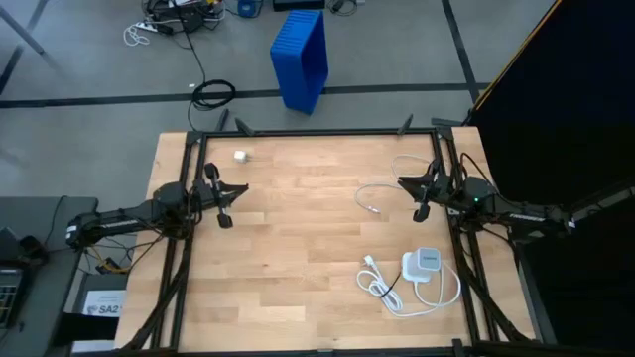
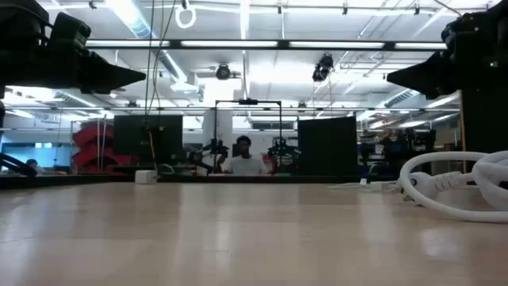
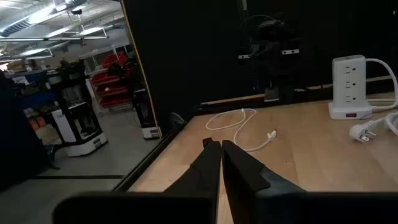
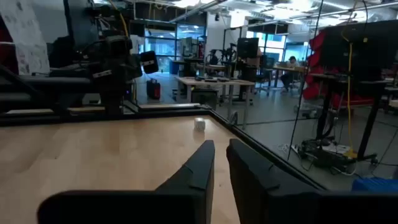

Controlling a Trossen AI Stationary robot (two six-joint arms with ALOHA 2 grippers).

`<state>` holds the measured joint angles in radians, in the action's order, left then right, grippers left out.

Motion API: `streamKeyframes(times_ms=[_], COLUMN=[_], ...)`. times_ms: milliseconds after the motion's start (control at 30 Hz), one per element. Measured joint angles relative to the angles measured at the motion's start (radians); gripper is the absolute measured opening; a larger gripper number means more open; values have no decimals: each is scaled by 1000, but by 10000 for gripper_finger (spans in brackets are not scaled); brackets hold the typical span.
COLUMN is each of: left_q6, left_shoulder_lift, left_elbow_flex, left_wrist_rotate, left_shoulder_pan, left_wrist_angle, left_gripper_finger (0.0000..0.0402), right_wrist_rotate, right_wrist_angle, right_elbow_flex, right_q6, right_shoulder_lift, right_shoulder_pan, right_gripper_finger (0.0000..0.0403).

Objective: Insert USB

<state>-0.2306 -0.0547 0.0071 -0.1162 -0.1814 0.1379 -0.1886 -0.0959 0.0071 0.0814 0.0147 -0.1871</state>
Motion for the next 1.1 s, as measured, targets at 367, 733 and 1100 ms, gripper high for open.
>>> streamKeyframes(times_ms=[367, 733, 1100], left_q6=[0, 0, 0], left_shoulder_lift=[0, 0, 0], left_elbow_flex=[0, 0, 0], left_wrist_rotate=[0, 0, 0], left_shoulder_pan=[0, 0, 0], left_wrist_angle=[0, 0, 0], left_gripper_finger=[1, 1, 1], right_wrist_rotate=[0, 0, 0], right_wrist_angle=[0, 0, 0], right_elbow_flex=[0, 0, 0], right_q6=[0, 0, 0], right_shoulder_lift=[0, 0, 0], right_shoulder_pan=[0, 0, 0], right_gripper_finger=[41, 26, 33])
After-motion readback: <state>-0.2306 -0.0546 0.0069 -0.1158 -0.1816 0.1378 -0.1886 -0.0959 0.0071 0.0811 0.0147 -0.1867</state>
